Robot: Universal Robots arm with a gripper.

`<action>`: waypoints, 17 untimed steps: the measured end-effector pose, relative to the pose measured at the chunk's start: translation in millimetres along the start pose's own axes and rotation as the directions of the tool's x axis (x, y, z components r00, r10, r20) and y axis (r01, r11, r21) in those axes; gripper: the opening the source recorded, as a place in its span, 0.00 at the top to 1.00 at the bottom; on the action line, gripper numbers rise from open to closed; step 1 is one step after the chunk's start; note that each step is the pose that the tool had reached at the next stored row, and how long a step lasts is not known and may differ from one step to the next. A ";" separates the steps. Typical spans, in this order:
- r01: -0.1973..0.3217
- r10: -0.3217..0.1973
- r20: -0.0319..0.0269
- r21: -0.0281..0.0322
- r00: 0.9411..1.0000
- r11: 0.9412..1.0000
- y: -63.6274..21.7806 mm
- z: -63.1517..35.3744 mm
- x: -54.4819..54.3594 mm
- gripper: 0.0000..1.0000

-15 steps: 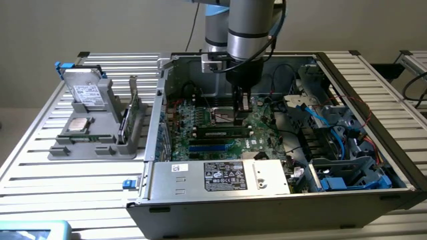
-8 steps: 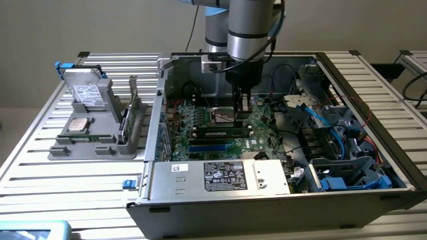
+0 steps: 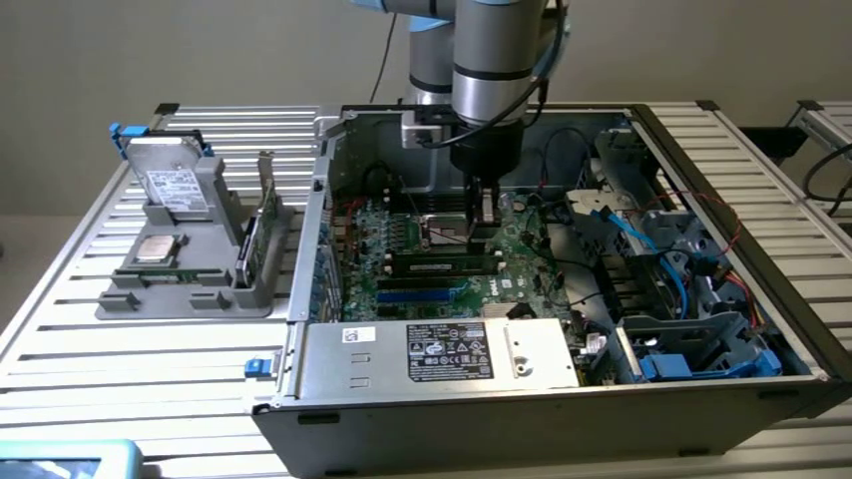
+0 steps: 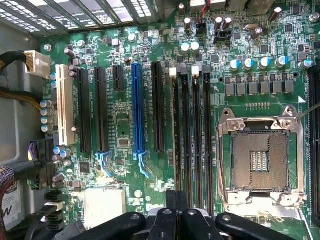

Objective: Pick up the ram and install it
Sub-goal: 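Press down the ram until it locks into place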

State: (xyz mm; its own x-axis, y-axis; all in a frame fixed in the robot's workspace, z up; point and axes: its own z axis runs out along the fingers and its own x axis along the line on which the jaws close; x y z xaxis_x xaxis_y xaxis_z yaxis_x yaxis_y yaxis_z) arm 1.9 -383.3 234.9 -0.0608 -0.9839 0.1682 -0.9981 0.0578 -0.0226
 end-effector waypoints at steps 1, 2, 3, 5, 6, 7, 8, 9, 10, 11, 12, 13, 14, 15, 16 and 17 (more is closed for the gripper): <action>-0.002 0.002 0.000 0.001 1.000 1.000 0.6 0.2 -0.1 0.89; -0.003 0.003 0.000 0.002 1.000 1.000 1.0 0.6 -0.2 0.89; -0.005 0.005 0.000 0.003 1.000 1.000 1.5 1.1 -0.3 0.89; -0.006 0.006 0.000 0.006 1.000 1.000 1.6 2.4 -0.5 0.89; -0.007 0.007 0.000 0.007 1.000 1.000 1.6 3.3 -0.6 0.89; -0.007 0.007 0.000 0.008 1.000 1.000 1.7 3.9 -0.7 0.89; -0.007 0.007 0.000 0.009 1.000 1.000 1.9 4.2 -0.8 0.89; -0.008 0.008 0.000 0.010 1.000 1.000 2.4 4.2 -0.7 0.89; -0.008 0.008 0.000 0.012 1.000 1.000 2.9 4.2 -0.7 0.89; -0.008 0.008 0.001 0.013 1.000 1.000 3.6 4.3 -0.7 0.89; -0.008 0.008 0.001 0.015 1.000 1.000 4.2 4.3 -0.7 0.89; -0.009 0.009 0.001 0.017 1.000 1.000 4.4 4.4 -0.7 0.89; -0.009 0.009 0.001 0.018 1.000 1.000 4.6 4.4 -0.7 0.89; -0.009 0.009 0.001 0.020 1.000 1.000 4.7 4.4 -0.7 0.89; -0.009 0.009 0.001 0.022 1.000 1.000 4.9 4.5 -0.7 0.89; -0.010 0.010 0.001 0.023 1.000 1.000 4.9 4.5 -0.7 0.89</action>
State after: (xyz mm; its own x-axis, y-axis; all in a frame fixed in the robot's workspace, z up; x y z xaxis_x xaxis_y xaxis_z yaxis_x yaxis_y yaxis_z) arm -2.9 -383.1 230.3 -0.0703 -0.9835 0.1667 -0.9969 0.0633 -0.0468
